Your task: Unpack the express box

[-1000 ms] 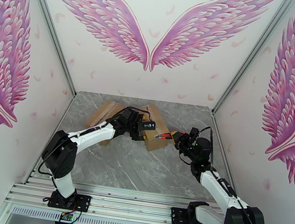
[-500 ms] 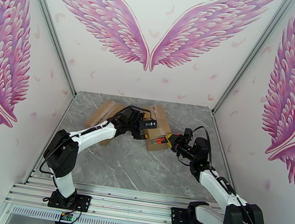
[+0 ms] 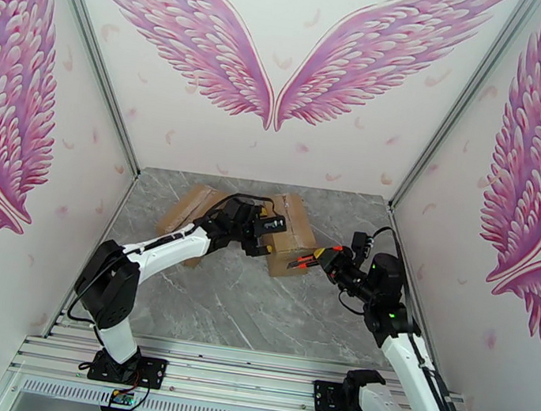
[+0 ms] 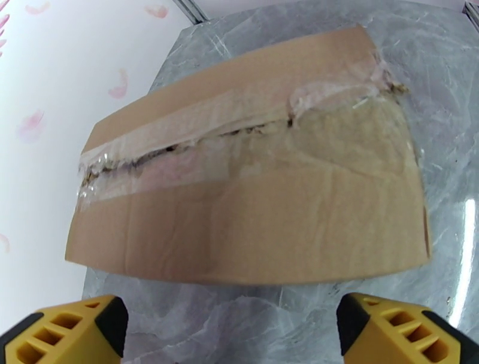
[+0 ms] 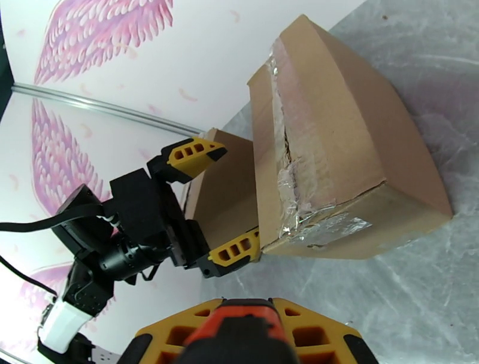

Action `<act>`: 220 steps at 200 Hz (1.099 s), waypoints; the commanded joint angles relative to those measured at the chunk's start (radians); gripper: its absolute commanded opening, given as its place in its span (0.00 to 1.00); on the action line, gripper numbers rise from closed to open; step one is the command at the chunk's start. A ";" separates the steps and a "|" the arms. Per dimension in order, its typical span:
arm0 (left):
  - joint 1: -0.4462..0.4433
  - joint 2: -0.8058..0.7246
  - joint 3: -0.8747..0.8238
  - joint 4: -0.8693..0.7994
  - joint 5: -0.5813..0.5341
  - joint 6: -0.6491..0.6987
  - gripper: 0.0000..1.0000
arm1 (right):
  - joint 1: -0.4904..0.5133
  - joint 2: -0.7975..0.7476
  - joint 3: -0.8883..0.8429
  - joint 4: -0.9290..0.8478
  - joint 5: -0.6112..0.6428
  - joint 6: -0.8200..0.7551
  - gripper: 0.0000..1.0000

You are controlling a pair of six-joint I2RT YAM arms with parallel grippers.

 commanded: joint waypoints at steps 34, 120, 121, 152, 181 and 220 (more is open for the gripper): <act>0.005 -0.098 0.060 0.002 -0.112 -0.348 0.99 | -0.008 -0.055 0.088 -0.306 0.181 -0.243 0.00; 0.243 0.493 0.958 -0.403 0.172 -0.854 0.99 | 0.051 0.049 0.005 -0.122 0.413 -0.228 0.00; 0.245 0.501 0.967 -0.406 0.175 -0.856 0.99 | 0.053 0.054 0.005 -0.118 0.415 -0.227 0.00; 0.258 0.680 1.180 -0.504 0.250 -0.871 0.99 | 0.113 0.149 0.028 -0.046 0.495 -0.225 0.00; 0.253 0.716 1.157 -0.467 0.340 -0.881 0.99 | 0.124 0.237 0.058 0.009 0.529 -0.240 0.00; 0.239 0.688 1.031 -0.414 0.486 -0.875 0.95 | 0.124 0.349 0.144 0.012 0.581 -0.321 0.00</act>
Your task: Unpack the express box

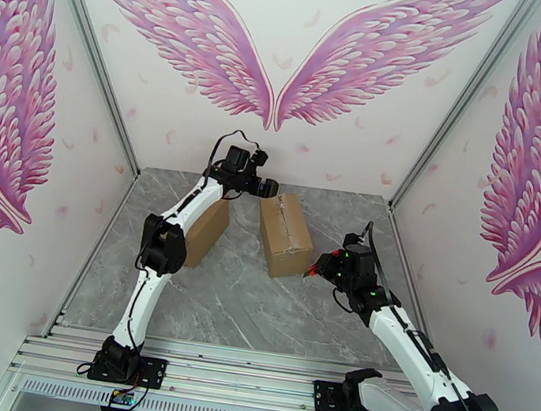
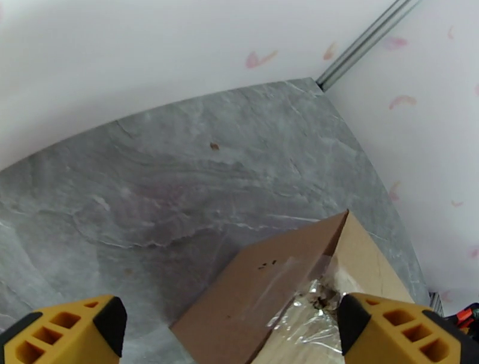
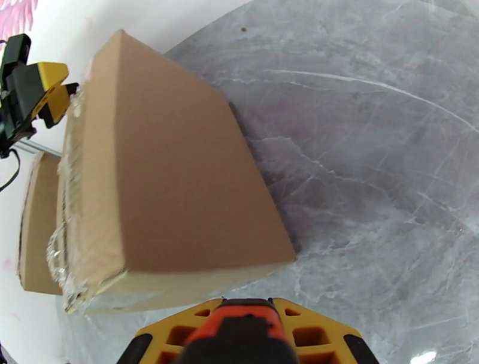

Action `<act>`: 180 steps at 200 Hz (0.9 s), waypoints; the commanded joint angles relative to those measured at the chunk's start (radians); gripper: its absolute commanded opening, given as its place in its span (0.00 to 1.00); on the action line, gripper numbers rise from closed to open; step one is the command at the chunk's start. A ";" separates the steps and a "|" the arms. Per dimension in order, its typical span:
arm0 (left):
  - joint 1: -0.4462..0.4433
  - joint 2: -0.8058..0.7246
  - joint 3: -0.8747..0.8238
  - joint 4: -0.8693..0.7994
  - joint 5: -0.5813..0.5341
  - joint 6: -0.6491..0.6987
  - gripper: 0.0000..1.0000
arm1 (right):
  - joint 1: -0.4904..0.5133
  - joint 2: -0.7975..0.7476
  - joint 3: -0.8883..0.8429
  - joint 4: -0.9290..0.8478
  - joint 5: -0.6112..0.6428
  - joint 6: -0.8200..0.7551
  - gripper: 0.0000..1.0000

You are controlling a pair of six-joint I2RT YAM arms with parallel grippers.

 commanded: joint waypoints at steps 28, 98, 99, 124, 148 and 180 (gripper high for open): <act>-0.019 -0.149 -0.269 0.094 0.199 -0.009 0.93 | 0.006 0.096 0.161 0.031 0.101 -0.141 0.00; -0.057 -0.519 -0.850 0.339 0.159 -0.112 0.93 | 0.006 0.273 0.336 0.037 0.068 -0.211 0.00; -0.058 -0.524 -0.856 0.340 0.156 -0.111 0.93 | 0.005 0.275 0.340 0.036 0.069 -0.214 0.00; -0.097 -0.630 -0.997 0.346 0.078 -0.111 0.93 | 0.006 0.330 0.443 -0.017 0.106 -0.294 0.00; -0.099 -0.726 -1.088 0.362 -0.010 -0.118 0.95 | 0.003 0.339 0.515 -0.101 0.164 -0.382 0.00; -0.098 -0.813 -1.128 0.325 -0.048 -0.084 0.96 | -0.011 0.254 0.475 -0.177 0.263 -0.449 0.00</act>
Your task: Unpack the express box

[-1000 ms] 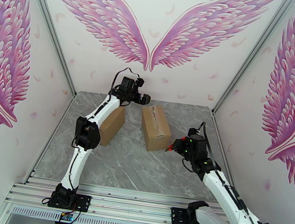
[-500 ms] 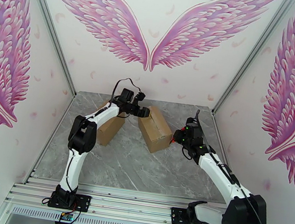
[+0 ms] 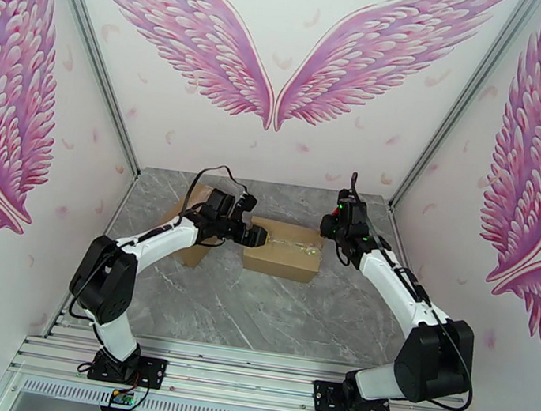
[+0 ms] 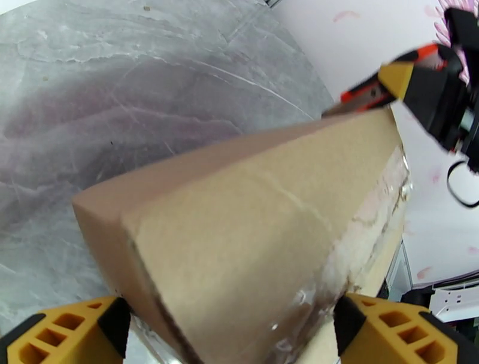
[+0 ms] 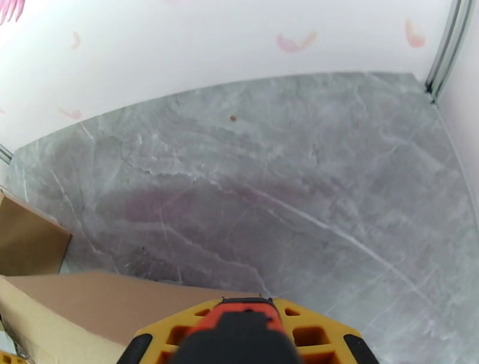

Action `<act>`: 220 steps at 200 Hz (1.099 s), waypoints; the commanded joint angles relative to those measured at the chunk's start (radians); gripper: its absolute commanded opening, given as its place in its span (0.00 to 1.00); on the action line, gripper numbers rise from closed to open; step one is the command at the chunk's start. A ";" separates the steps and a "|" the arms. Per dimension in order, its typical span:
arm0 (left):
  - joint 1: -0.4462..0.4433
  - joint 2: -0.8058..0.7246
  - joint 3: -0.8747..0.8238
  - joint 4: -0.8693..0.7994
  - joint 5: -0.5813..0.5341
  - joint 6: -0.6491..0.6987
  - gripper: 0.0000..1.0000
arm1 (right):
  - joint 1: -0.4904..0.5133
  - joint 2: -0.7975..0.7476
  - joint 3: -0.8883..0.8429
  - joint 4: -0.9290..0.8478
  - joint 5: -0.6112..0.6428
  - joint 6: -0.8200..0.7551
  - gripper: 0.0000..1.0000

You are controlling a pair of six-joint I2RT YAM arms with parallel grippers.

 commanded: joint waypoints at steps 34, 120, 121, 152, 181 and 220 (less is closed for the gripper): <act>0.012 -0.107 0.065 -0.033 -0.079 0.088 0.97 | -0.036 -0.242 -0.135 -0.111 0.106 -0.070 0.00; 0.052 0.247 0.514 -0.179 0.010 0.173 0.96 | 0.071 -0.617 -0.530 -0.138 -0.036 0.239 0.00; 0.051 0.250 0.516 -0.178 0.011 0.174 0.96 | 0.072 -0.617 -0.534 -0.135 -0.040 0.241 0.00; 0.028 0.286 0.498 -0.172 0.041 0.184 0.95 | 0.154 -0.533 -0.547 0.020 -0.055 0.326 0.00; 0.000 0.234 0.383 -0.139 0.049 0.194 0.93 | 0.164 -0.376 -0.454 0.118 -0.098 0.315 0.00; -0.027 0.097 0.200 -0.114 0.019 0.174 0.92 | 0.164 -0.210 -0.285 0.069 -0.021 0.183 0.00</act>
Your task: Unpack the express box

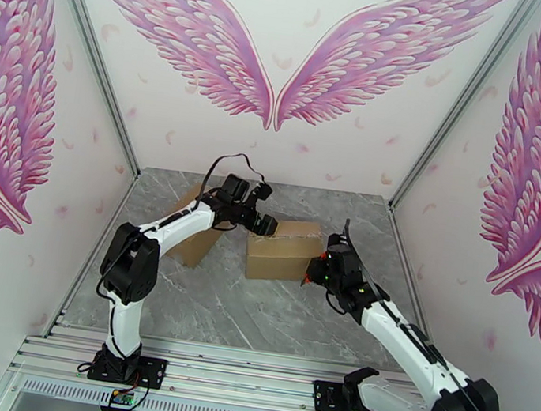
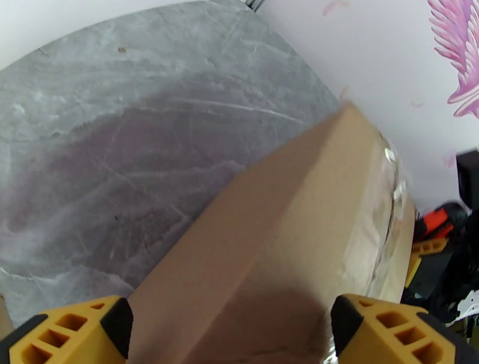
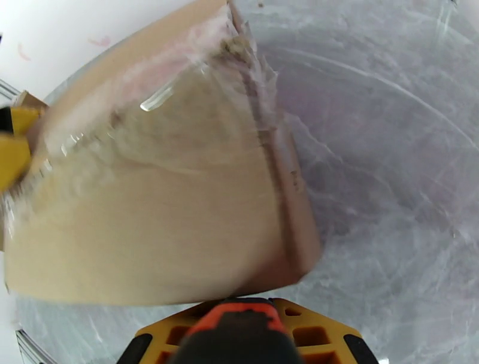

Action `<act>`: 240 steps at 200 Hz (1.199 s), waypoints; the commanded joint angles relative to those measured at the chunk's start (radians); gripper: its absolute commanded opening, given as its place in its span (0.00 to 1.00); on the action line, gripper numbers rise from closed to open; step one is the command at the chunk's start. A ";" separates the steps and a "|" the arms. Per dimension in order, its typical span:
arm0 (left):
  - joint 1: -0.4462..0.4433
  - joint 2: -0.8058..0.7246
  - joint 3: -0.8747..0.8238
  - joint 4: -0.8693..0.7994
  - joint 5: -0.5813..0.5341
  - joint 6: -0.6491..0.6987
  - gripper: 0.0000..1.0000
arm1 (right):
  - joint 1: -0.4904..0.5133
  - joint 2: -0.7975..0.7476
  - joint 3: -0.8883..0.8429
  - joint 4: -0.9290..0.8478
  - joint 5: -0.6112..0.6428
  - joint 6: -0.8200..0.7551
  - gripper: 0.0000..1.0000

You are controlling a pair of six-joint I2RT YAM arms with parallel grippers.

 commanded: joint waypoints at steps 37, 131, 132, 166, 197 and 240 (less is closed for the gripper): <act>-0.063 -0.225 -0.214 0.005 -0.043 0.011 0.92 | 0.005 0.190 0.258 0.073 0.011 -0.157 0.00; -0.166 -0.314 -0.364 0.054 -0.025 -0.053 0.93 | 0.016 0.423 0.508 0.105 -0.116 -0.242 0.00; -0.168 -0.313 -0.364 0.055 -0.024 -0.054 0.93 | 0.016 0.425 0.512 0.106 -0.120 -0.242 0.00; -0.228 -0.298 -0.333 0.072 -0.001 -0.095 0.93 | 0.019 0.515 0.638 0.083 -0.211 -0.243 0.00; -0.258 -0.300 -0.314 0.054 -0.022 -0.079 0.94 | 0.019 0.560 0.726 0.025 -0.203 -0.282 0.00; -0.294 -0.378 -0.212 -0.154 -0.185 0.223 0.94 | -0.042 0.463 0.723 0.027 -0.162 -0.277 0.00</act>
